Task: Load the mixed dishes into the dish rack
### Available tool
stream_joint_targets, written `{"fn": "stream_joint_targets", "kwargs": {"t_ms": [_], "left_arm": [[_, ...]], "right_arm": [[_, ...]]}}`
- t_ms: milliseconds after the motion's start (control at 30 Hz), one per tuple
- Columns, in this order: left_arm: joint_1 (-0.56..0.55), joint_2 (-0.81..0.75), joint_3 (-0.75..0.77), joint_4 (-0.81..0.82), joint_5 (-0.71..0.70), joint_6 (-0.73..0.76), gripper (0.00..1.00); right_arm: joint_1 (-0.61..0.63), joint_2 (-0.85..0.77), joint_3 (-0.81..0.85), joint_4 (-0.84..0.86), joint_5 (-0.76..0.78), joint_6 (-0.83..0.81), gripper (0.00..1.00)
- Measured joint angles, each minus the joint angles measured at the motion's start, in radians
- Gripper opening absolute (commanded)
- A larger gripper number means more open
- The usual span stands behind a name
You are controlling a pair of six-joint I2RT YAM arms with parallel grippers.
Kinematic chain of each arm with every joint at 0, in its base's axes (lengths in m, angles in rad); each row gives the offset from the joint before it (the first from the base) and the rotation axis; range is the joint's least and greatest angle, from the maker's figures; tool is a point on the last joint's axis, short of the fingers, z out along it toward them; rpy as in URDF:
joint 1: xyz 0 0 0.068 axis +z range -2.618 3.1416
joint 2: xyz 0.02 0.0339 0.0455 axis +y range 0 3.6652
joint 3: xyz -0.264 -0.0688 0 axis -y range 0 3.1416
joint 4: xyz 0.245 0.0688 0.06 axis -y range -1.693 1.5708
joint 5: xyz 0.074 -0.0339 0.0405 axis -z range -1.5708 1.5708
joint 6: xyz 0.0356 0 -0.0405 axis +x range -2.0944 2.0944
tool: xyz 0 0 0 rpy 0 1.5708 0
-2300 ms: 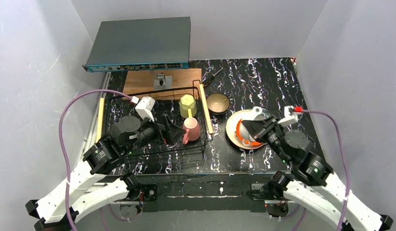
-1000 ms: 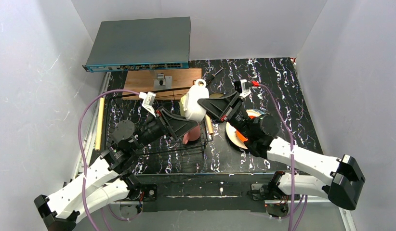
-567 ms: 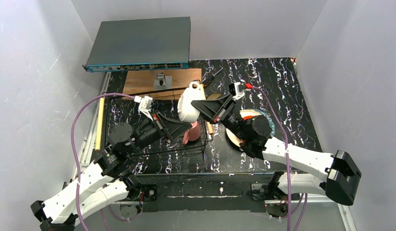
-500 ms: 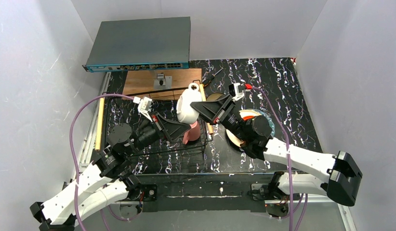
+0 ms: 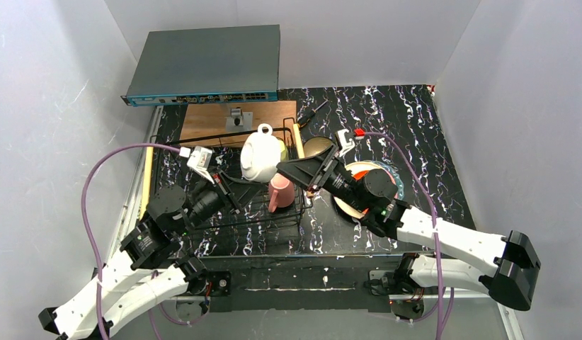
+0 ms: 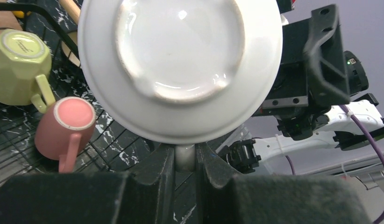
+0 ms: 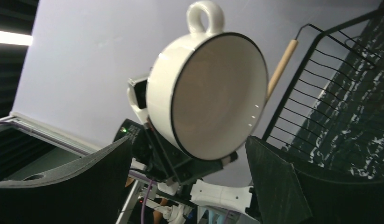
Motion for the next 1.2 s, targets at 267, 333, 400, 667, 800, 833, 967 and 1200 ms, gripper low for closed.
{"fn": "stream_joint_targets", "kwargs": {"t_ms": [267, 333, 400, 667, 800, 833, 967, 1200], "left_arm": [[0.000, -0.003, 0.068, -0.134, -0.103, 0.097, 0.00], [0.000, -0.001, 0.081, -0.171, -0.131, 0.122, 0.00], [0.000, 0.006, 0.095, -0.209, -0.159, 0.147, 0.00], [0.000, 0.189, 0.211, -0.408, -0.329, 0.241, 0.00], [0.001, 0.298, 0.212, -0.495, -0.408, 0.234, 0.00], [0.001, 0.325, 0.212, -0.513, -0.423, 0.225, 0.00], [0.001, 0.398, 0.210, -0.556, -0.487, 0.171, 0.00], [0.009, 0.549, 0.221, -0.626, -0.598, 0.016, 0.00]], "right_arm": [[0.001, -0.117, 0.000, -0.364, 0.039, -0.116, 0.98], [0.002, -0.153, 0.021, -0.488, 0.071, -0.160, 0.98], [0.002, -0.186, 0.039, -0.595, 0.101, -0.198, 0.98], [0.002, -0.357, 0.069, -1.018, 0.332, -0.303, 0.98], [0.002, -0.468, 0.062, -1.141, 0.439, -0.308, 0.98], [0.002, -0.494, 0.059, -1.163, 0.463, -0.308, 0.98], [0.002, -0.577, 0.053, -1.225, 0.542, -0.308, 0.98], [0.002, -0.618, 0.052, -1.295, 0.616, -0.307, 0.98]]}}
